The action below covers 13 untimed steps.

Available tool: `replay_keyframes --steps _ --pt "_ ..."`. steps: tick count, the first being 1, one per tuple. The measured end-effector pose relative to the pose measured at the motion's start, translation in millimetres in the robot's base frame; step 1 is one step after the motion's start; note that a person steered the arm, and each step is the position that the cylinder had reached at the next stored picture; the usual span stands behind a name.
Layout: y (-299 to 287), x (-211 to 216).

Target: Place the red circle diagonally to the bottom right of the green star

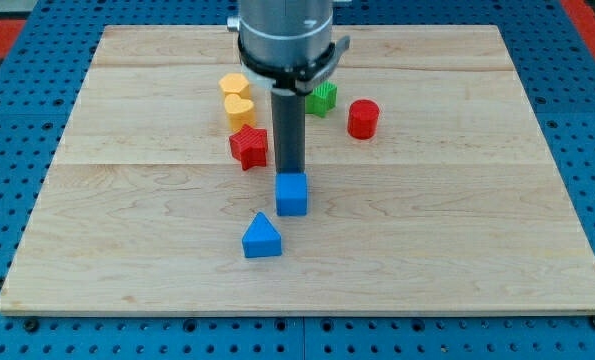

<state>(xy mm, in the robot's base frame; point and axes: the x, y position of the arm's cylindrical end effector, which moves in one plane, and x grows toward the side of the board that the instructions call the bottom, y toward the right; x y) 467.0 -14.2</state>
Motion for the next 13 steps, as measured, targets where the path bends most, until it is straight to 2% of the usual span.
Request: replay_keyframes --steps 3,7,9,11,12,13 --pt "-5.1 0.2" --pt "10.4 -67.7" --pt "95.1 -95.8" --pt "113.7 -137.3" --pt "146.0 -94.3" --pt "165.6 -109.4"
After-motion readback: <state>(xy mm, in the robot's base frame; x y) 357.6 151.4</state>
